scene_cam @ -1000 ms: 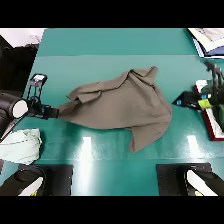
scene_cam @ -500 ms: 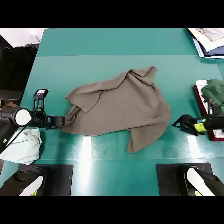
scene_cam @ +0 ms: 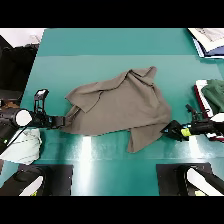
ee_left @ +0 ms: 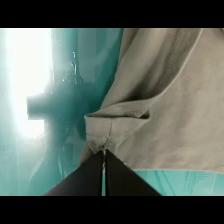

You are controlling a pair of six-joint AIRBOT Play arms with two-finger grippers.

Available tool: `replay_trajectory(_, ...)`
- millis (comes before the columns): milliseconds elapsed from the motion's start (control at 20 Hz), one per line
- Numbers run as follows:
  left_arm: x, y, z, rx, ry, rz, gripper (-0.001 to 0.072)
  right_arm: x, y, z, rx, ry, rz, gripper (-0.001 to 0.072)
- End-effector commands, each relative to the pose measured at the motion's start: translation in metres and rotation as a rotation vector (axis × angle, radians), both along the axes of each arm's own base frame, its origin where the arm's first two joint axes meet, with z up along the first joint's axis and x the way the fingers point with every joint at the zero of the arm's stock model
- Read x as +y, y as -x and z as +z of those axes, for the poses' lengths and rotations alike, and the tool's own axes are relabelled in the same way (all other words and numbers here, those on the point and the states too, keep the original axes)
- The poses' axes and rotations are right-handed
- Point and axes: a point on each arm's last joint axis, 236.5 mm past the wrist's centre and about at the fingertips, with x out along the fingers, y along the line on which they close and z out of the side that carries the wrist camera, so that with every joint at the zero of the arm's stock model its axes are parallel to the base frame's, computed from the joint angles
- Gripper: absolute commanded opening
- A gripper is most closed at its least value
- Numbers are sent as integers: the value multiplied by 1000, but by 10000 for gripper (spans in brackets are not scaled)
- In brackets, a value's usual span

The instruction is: Fold the shirts.

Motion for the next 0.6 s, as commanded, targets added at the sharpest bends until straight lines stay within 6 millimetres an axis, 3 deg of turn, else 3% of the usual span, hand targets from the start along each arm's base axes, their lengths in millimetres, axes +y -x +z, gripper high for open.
replay_trajectory(0, 0, 0, 0, -1, 0, -1, 24, 16, -2, -14, -15, 30, 67, 433)
replay_trajectory(150, 0, -1, 1, -2, 7, 11, 24, 28, -7, -14, -68, 61, 125, 22)
replay_trajectory(250, -1, -15, 16, -57, 9, 11, 24, 27, -18, 3, -159, 84, 122, 21)
replay_trajectory(350, -2, -45, 55, -178, 8, 11, 24, 21, -46, 44, -285, 110, 69, 20)
replay_trajectory(450, -2, -78, 117, -340, 13, 12, 24, 10, -83, 111, -479, 144, 16, 19)
replay_trajectory(550, -2, -108, 200, -548, 25, 25, 23, -4, -114, 194, -693, 190, -28, 18)
